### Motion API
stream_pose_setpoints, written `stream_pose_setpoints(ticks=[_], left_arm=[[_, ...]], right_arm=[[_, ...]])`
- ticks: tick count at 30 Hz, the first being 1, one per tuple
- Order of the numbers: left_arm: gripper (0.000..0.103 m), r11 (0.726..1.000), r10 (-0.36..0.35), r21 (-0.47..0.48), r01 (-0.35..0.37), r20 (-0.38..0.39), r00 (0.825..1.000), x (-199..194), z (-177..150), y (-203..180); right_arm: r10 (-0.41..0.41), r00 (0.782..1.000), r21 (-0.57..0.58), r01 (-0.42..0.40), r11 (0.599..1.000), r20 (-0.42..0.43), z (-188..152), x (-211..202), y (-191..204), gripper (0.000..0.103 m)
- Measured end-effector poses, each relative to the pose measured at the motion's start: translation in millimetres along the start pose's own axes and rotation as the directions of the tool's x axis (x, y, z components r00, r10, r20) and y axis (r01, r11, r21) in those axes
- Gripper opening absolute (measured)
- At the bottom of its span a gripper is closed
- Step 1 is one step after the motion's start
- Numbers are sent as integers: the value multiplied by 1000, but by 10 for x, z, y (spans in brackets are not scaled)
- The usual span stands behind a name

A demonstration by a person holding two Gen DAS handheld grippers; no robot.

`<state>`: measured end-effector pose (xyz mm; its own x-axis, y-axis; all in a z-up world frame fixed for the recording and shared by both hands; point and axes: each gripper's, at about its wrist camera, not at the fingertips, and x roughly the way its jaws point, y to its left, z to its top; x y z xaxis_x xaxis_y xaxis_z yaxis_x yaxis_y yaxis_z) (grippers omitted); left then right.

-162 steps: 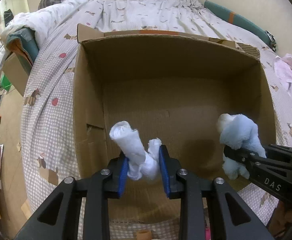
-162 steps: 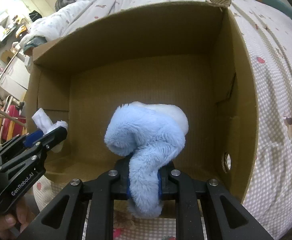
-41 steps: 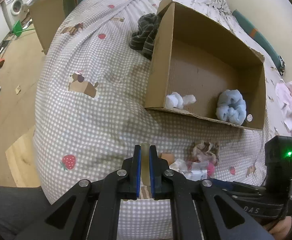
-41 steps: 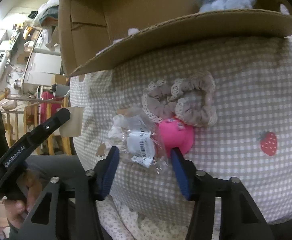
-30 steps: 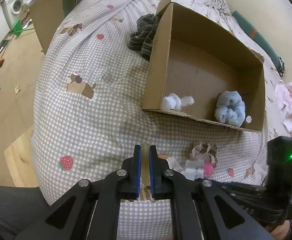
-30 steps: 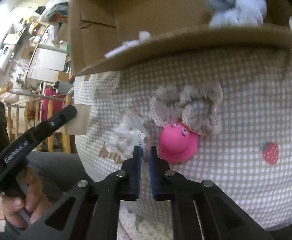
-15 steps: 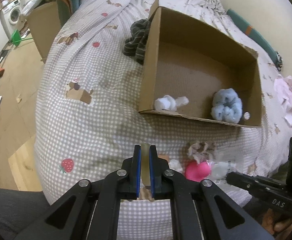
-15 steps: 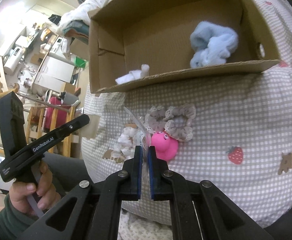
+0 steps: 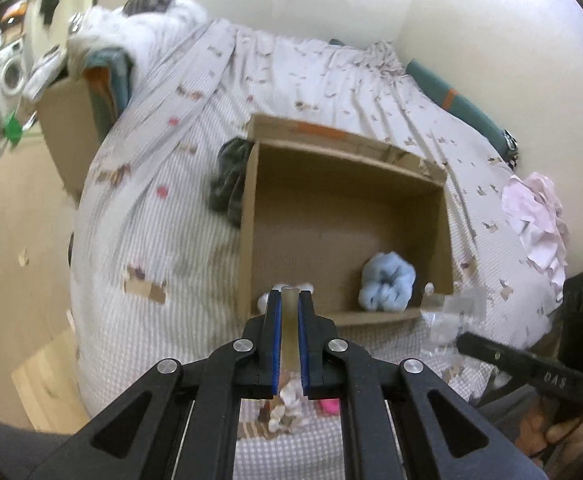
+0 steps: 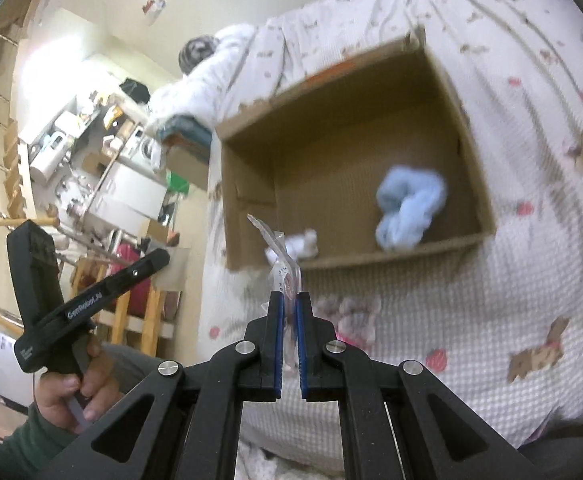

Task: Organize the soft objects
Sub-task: 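Carry the plastic bag over the box with the right tool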

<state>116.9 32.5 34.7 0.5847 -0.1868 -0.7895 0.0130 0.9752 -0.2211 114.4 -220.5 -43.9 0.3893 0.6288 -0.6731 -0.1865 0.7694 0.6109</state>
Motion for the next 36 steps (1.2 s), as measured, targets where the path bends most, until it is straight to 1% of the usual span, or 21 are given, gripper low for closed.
stream_pose_setpoints(ticks=[2,5,11,14,15,16,17,19,22,23,24,27,30,36], left_arm=[[7,1000,-6,19,6,7,1000,-8,100,-61],[7,999,-7,46,6,17,1000,27,229,-139],[7,994,13,108,-15,16,1000,278,375,-255],[7,992,34,123,-35,11,999,489,373,-261],[7,993,29,112,-29,1,1000,540,360,-252],[7,997,-7,82,8,-17,1000,612,345,-225],[7,997,-23,78,24,-23,999,648,333,-231],[7,992,-5,127,5,-1,1000,697,315,-309],[7,982,29,183,-34,28,999,805,294,-351],[7,982,45,183,-48,20,999,879,283,-329],[7,984,47,170,-47,5,999,938,282,-294],[7,992,33,123,-27,-42,999,1044,268,-193],[8,993,42,115,-36,-54,998,1094,267,-152],[8,994,56,102,-47,-87,995,1188,233,-145]], right_arm=[[-5,1000,-4,5,1000,7,102,-14,25,8],[-30,999,-39,30,999,20,287,-1,109,8],[-87,995,-119,93,989,53,547,21,195,8],[-108,993,-124,115,986,56,585,155,97,8],[-119,991,-119,125,985,55,567,209,38,8],[-132,990,-107,137,985,49,552,274,-27,8],[-147,989,-96,150,984,35,522,339,-96,8],[-187,982,-61,186,981,-13,471,493,-246,8],[-196,980,-40,195,980,-30,474,567,-314,8],[-202,979,-46,200,979,-27,483,578,-317,8],[-205,978,-48,203,978,-27,496,593,-325,8],[-208,977,-29,207,978,-35,529,645,-389,8],[-203,978,-28,202,979,-40,588,699,-370,8],[-199,978,-64,196,979,-61,606,830,-290,8]])
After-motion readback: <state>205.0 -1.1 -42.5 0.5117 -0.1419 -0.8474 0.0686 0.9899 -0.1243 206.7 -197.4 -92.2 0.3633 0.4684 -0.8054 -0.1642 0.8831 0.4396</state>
